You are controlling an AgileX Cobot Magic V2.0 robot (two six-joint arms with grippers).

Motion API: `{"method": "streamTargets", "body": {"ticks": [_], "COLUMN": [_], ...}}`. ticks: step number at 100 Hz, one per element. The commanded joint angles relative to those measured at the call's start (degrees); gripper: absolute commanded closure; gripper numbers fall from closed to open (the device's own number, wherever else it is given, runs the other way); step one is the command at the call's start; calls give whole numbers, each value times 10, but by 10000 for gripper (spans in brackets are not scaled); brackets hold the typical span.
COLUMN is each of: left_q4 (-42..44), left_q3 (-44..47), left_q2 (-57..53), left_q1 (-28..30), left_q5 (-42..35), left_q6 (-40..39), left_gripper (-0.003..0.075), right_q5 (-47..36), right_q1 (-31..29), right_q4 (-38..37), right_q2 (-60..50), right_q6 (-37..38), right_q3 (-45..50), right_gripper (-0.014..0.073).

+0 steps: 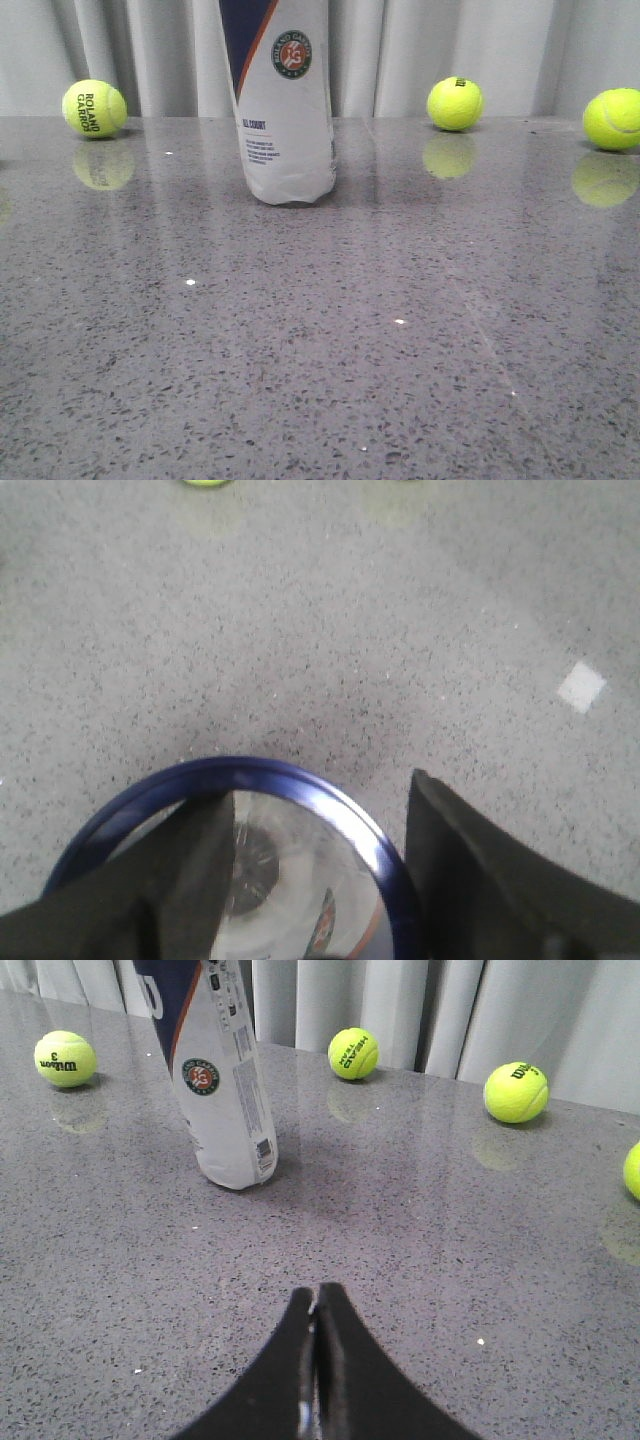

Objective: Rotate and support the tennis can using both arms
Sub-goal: 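Lower the can onto its clear lid end, standing it upright, then open the left gripper and lift it off the top of the can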

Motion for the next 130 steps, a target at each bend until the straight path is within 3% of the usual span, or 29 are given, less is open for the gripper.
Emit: {"method": "streamTargets", "body": {"ticks": [1,62,76,94,130], "left_q4": [-29,-33,-30,-30,-31], "left_q3": [-21,-26,-22,18,195], "left_q2": [-27,-44,-65,-96,-193], "left_q1": [-5,-5,-5,-5,-5], "left_q5": [-51,-82,-99,-126,-219], "left_q6": [0,0,0,0,0], "left_gripper": [344,349,467,743,740], "right_q5": [-48,-48,-48,-48,-48], "right_q1": [-2,-2,-2,-2,-2], "right_q4": [-7,-7,-7,-7,-7], "right_q2": [5,5,5,5,5], "right_q6": [1,1,1,1,1], "right_q3": [-15,-15,-15,-15,-15], "right_gripper": [662,662,662,662,662]}}
